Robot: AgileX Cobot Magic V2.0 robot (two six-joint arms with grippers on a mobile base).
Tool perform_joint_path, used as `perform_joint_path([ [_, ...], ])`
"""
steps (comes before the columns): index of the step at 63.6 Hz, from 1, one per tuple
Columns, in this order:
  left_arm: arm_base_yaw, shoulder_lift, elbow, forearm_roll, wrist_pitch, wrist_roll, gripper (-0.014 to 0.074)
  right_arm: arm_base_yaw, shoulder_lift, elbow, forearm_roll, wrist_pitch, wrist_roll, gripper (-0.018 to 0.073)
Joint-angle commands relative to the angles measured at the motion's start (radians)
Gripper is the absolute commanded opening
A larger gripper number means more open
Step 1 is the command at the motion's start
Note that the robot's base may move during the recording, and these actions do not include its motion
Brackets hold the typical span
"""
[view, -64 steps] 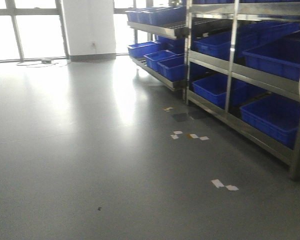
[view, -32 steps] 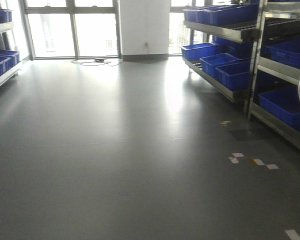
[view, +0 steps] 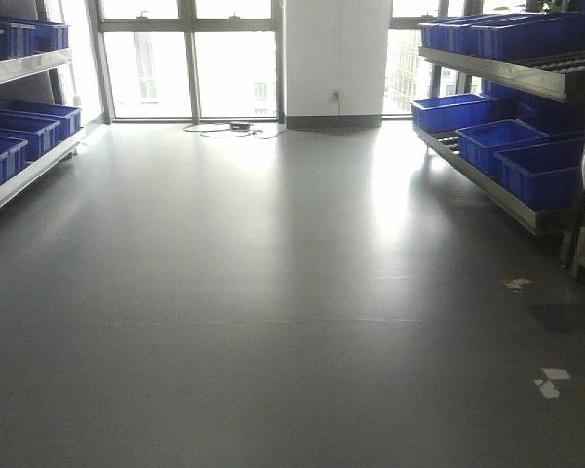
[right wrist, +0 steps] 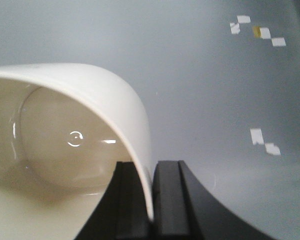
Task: Move white bin to right shelf second layer
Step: 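Turn past the blue-crate racks toward the windows carrying the bin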
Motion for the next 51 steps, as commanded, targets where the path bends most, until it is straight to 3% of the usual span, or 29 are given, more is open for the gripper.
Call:
perform_joint_path([
  [1, 0.0, -0.016, 0.037, -0.006, -0.084, -0.003, 0.0085, -0.006, 0.002, -0.028, -0.002, -0.075, -0.006, 0.0048],
  [51, 0.0, -0.016, 0.037, -0.006, -0.084, -0.003, 0.0085, -0.006, 0.002, -0.028, -0.002, -0.075, -0.006, 0.0048],
])
